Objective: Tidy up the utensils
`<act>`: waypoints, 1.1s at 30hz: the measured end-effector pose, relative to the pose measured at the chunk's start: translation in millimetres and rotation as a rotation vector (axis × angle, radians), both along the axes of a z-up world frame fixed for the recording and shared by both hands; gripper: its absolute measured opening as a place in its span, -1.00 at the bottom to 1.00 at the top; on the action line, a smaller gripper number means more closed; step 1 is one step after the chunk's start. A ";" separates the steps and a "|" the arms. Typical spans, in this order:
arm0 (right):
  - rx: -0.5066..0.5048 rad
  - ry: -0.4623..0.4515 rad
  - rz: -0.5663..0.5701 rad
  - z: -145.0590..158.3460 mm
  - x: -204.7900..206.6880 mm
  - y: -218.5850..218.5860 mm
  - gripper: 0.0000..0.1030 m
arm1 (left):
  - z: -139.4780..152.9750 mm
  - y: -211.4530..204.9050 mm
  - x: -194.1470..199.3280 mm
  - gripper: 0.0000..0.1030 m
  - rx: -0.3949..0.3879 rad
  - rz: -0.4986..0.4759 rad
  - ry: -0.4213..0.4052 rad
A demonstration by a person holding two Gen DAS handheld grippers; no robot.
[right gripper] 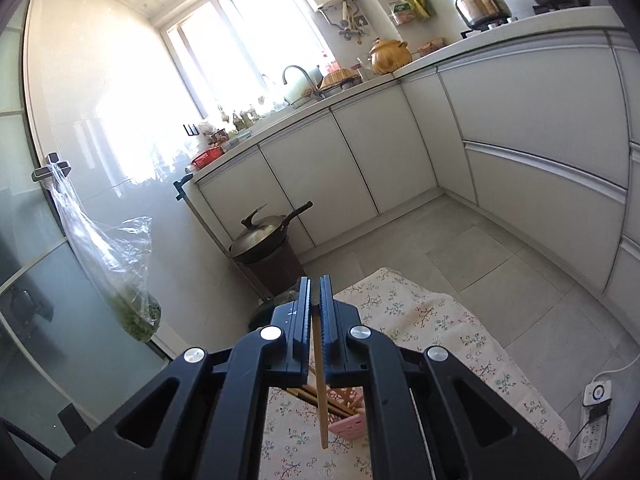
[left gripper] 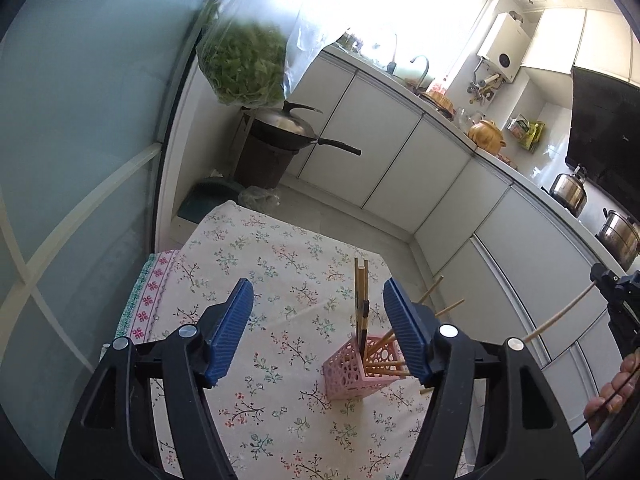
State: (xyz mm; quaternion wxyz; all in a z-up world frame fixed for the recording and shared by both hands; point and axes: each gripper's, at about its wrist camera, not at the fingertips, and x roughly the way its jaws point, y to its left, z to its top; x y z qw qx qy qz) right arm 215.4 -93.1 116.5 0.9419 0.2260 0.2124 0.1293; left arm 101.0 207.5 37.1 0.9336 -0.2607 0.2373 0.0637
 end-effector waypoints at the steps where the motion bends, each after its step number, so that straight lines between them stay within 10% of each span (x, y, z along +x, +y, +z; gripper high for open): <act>1: -0.012 -0.004 -0.007 1.7 5.5 4.4 -0.91 | -0.2 1.4 0.0 0.26 -0.005 0.002 -0.001; 12: -0.089 0.048 -0.027 -47.5 57.2 45.3 -0.88 | 3.9 6.8 3.0 0.31 0.001 0.010 -0.023; 18: -0.066 0.049 -0.013 -62.5 33.3 44.1 -0.19 | 18.1 -18.6 -3.1 0.87 0.116 0.002 -0.080; 33: -0.202 0.068 -0.133 -96.3 -61.5 -2.9 0.72 | 35.7 -126.5 -50.2 0.86 0.469 0.059 -0.266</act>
